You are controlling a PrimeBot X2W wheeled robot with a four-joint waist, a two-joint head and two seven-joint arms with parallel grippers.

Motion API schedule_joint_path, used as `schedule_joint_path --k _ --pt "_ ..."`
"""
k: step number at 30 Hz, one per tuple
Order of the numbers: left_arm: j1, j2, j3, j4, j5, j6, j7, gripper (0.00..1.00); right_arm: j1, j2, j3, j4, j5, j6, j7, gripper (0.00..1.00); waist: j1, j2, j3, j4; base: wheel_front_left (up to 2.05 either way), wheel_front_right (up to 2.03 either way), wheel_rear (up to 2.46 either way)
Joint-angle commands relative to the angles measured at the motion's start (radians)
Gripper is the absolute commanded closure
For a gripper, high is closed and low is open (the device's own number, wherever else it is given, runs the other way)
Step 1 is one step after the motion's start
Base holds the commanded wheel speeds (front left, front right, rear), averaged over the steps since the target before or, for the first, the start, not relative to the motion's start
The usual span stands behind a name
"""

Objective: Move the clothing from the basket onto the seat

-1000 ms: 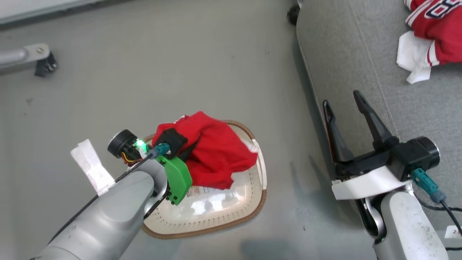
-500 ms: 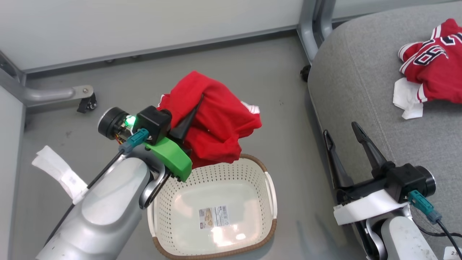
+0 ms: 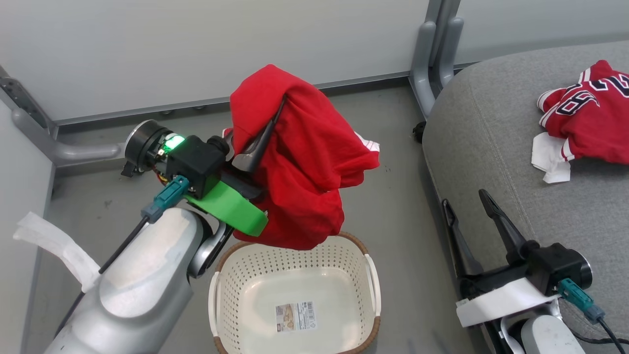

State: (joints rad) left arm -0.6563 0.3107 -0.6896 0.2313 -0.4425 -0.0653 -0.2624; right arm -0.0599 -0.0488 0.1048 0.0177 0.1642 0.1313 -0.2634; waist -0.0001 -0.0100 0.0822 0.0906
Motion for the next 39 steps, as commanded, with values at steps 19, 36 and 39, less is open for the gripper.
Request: schedule_joint_path --k 19,36,39 --pt "-0.024 -0.014 -0.032 -0.046 0.009 0.005 0.005 1.0 -0.239 -0.003 0.272 -0.055 -0.088 -0.001 -0.002 0.0 0.0001 0.01 0.039 0.027 0.0 0.0 0.0" --pt "-0.035 -0.058 -0.096 -0.07 0.021 -0.024 -0.001 1.0 -0.473 -0.003 0.375 0.252 -0.123 -0.001 -0.002 0.0 0.0001 0.01 0.09 0.06 0.0 0.0 0.0" --pt "-0.033 -0.07 -0.114 -0.068 0.017 -0.03 -0.002 1.0 -0.492 -0.003 0.373 0.268 -0.105 -0.001 -0.002 0.0 0.0001 0.01 0.095 0.061 0.0 0.0 0.0"
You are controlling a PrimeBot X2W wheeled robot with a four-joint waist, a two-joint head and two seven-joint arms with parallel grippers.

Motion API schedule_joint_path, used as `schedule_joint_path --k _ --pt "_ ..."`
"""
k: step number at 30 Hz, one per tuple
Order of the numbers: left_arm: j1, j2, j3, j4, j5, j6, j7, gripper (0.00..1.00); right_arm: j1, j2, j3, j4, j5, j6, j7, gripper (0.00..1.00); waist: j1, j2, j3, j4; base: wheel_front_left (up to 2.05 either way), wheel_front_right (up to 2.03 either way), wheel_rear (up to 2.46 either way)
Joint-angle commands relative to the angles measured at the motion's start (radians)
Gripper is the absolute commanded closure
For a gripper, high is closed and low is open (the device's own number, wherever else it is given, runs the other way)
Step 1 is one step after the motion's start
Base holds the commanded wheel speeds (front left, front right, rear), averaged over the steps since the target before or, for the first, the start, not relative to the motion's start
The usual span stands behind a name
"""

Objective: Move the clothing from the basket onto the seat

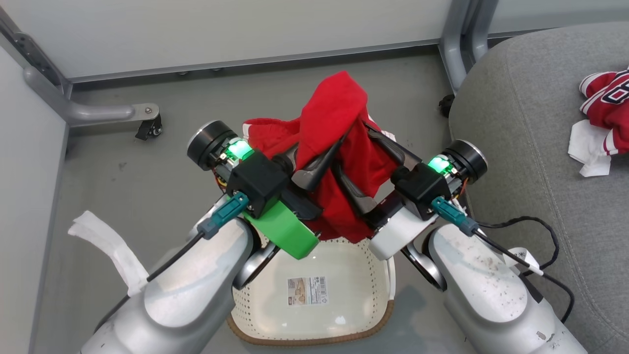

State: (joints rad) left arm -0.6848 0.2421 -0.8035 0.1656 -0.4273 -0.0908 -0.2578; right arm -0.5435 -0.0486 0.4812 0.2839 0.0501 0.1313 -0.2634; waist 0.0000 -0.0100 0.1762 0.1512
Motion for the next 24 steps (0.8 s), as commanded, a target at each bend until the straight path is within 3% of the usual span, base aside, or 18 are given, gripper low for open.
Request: schedule_joint_path --k 1,3,4,5,6,19,20,21,24 --pt "-0.004 -0.004 -0.003 -0.001 -0.001 -0.005 -0.006 1.0 -0.013 -0.003 -0.004 0.005 0.009 -0.001 -0.002 0.0 0.0 0.01 0.003 0.0 0.0 0.0 0.0" --pt "-0.003 -0.01 -0.01 -0.001 -0.002 -0.007 -0.007 1.0 -0.017 -0.003 -0.009 0.014 0.011 -0.001 -0.002 0.0 0.0 0.01 0.008 0.0 0.0 0.0 0.0" --pt "-0.004 -0.013 -0.013 -0.001 -0.003 -0.007 -0.007 1.0 -0.016 -0.003 -0.01 0.021 0.021 -0.001 -0.002 0.21 0.0 0.01 0.011 0.0 0.0 0.0 0.0" --pt "-0.005 -0.015 -0.015 0.0 -0.003 -0.008 -0.007 1.0 -0.015 -0.003 -0.008 0.03 0.022 -0.001 -0.002 0.88 0.0 0.01 0.013 0.001 0.0 0.0 0.0" --pt "-0.007 -0.015 -0.016 0.001 -0.003 -0.01 -0.007 1.0 -0.012 -0.003 -0.011 0.036 0.034 -0.001 -0.002 1.0 0.0 0.01 0.016 0.001 0.0 0.0 0.0" --pt "0.01 -0.019 -0.028 0.03 -0.009 -0.011 -0.008 1.0 0.021 -0.003 -0.04 0.01 0.078 -0.001 -0.002 1.0 0.0 0.01 0.013 -0.009 0.0 0.0 0.0" --pt "0.011 -0.02 -0.027 0.031 -0.007 -0.008 -0.008 0.54 0.024 -0.003 -0.045 0.008 0.082 -0.001 -0.002 1.0 0.0 0.01 0.012 -0.009 0.0 0.0 0.0" --pt "0.011 -0.02 -0.029 0.034 -0.003 -0.005 -0.008 0.0 0.026 -0.003 -0.051 0.007 0.088 -0.001 -0.002 1.0 0.0 0.01 0.01 -0.009 0.0 0.0 0.0" --pt "0.017 -0.021 -0.034 0.041 0.003 -0.002 -0.008 0.0 0.035 -0.003 -0.074 0.002 0.102 -0.001 -0.002 1.0 0.0 0.01 0.007 -0.007 0.0 0.0 0.0"
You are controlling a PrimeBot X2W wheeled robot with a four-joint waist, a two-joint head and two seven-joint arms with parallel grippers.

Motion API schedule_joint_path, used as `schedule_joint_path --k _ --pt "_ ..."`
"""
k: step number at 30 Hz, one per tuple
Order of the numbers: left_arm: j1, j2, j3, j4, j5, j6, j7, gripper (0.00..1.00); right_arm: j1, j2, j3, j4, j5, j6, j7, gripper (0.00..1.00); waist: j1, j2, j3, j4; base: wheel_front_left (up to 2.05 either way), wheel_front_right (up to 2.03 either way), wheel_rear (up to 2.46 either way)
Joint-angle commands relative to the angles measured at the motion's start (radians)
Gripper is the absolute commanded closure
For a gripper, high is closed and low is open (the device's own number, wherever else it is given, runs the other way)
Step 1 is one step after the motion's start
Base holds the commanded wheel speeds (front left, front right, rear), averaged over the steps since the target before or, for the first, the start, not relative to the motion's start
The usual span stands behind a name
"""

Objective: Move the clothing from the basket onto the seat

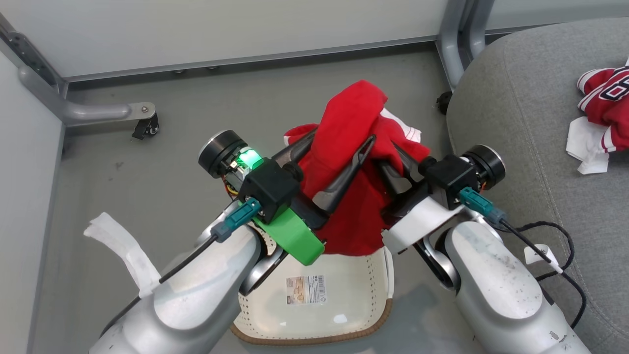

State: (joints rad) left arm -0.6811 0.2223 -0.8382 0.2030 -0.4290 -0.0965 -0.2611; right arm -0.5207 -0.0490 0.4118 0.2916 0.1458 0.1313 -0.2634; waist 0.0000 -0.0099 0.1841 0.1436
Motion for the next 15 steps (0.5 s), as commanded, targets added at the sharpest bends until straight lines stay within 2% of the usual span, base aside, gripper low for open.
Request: schedule_joint_path --k 1,10,15 --pt "0.015 -0.001 -0.001 0.005 0.005 0.005 -0.005 0.0 0.017 -0.003 -0.011 -0.005 0.009 -0.001 -0.002 1.0 0.0 0.0099 -0.001 0.001 0.0 0.0 0.0" --pt "0.025 0.005 -0.009 0.007 0.012 0.009 -0.005 0.0 0.044 -0.003 -0.105 0.003 0.016 -0.001 -0.002 1.0 0.0 0.0099 0.003 0.0 0.0 0.0 0.0" --pt "0.034 0.012 -0.009 -0.01 0.019 0.015 -0.004 0.0 0.066 -0.003 -0.191 0.004 0.004 -0.001 -0.002 1.0 0.0 0.0099 0.009 -0.029 0.0 0.0 0.0"
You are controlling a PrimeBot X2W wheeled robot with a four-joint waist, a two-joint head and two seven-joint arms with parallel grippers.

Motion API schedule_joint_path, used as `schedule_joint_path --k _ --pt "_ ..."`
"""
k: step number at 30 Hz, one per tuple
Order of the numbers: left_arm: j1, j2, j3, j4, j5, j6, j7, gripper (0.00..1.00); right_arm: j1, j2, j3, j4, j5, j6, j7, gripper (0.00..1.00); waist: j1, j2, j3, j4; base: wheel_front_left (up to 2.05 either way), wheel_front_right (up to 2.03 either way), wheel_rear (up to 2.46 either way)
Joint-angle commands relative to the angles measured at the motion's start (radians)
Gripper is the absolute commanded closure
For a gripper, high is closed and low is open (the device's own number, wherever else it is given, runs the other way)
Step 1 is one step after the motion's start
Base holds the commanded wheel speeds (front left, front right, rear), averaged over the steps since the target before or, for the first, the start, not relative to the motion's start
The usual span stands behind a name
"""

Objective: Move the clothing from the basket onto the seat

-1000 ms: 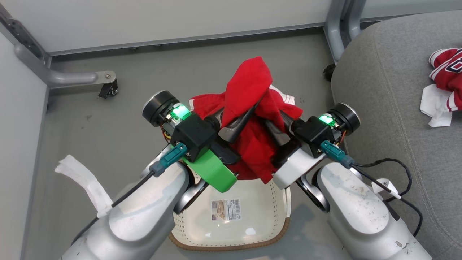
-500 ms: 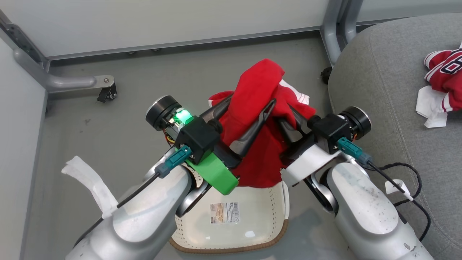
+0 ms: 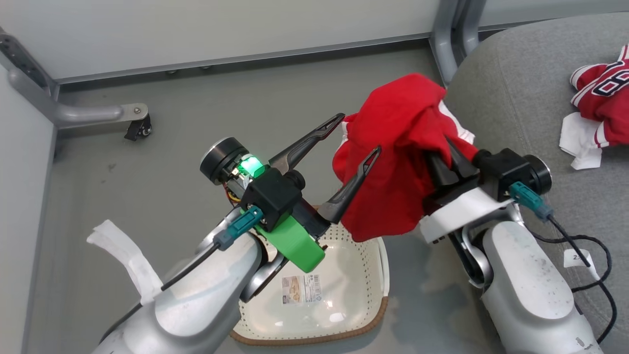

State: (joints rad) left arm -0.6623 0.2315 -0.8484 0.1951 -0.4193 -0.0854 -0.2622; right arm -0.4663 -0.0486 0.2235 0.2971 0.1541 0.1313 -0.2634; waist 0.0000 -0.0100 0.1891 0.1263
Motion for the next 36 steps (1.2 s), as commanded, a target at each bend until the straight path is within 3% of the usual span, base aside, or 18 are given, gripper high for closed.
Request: schedule_joint_path --k 1,22,36 --pt "0.015 0.005 0.002 -0.006 0.01 0.005 -0.003 0.0 0.016 -0.003 -0.018 -0.004 -0.007 -0.001 -0.002 1.0 0.0 0.01 0.006 -0.019 0.0 0.0 0.0" --pt "0.012 0.06 -0.035 -0.081 0.03 0.01 0.022 0.0 0.197 -0.003 -0.289 -0.126 -0.02 -0.001 -0.002 1.0 0.0 0.01 0.068 -0.328 0.0 0.0 0.0" --pt "0.004 0.068 -0.063 -0.106 0.034 0.012 0.042 0.0 0.274 -0.003 -0.387 -0.163 -0.007 -0.001 -0.002 1.0 0.0 0.01 0.094 -0.395 0.0 0.0 0.0"
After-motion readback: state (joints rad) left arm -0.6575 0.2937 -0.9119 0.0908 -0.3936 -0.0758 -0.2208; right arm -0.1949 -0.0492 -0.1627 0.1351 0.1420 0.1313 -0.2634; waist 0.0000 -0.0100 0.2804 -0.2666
